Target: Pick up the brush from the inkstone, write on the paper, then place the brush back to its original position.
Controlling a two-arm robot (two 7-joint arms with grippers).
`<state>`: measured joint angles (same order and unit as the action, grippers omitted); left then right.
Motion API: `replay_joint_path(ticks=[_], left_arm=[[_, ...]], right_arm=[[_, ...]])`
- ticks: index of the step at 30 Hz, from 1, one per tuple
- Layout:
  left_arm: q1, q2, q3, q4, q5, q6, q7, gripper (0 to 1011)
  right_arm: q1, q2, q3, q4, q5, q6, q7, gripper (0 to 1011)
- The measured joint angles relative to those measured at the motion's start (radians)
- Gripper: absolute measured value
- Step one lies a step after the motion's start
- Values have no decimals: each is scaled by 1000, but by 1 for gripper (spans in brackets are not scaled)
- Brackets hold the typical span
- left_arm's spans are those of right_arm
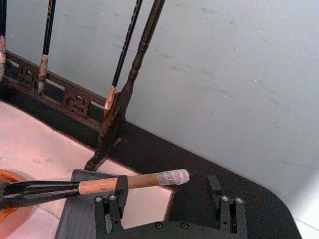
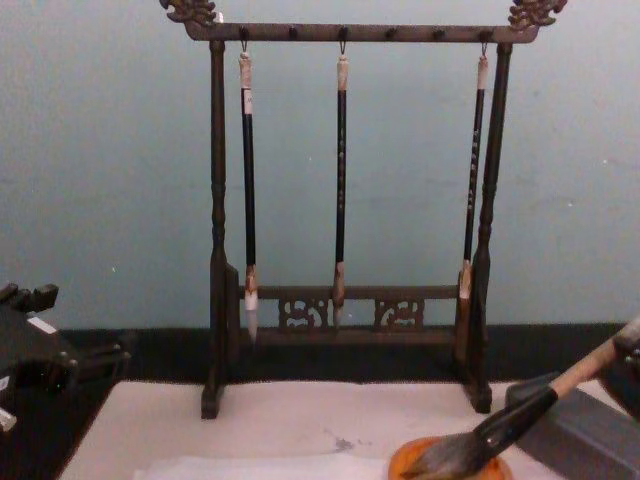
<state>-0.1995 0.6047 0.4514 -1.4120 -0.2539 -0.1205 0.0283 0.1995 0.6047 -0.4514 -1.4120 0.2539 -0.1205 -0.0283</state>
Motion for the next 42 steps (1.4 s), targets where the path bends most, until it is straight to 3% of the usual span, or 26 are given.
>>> replay_joint_path(ticks=[42], left_arm=[[0,0,0,0,0,0,0,1010]], right_arm=[[0,0,0,0,0,0,0,1000]])
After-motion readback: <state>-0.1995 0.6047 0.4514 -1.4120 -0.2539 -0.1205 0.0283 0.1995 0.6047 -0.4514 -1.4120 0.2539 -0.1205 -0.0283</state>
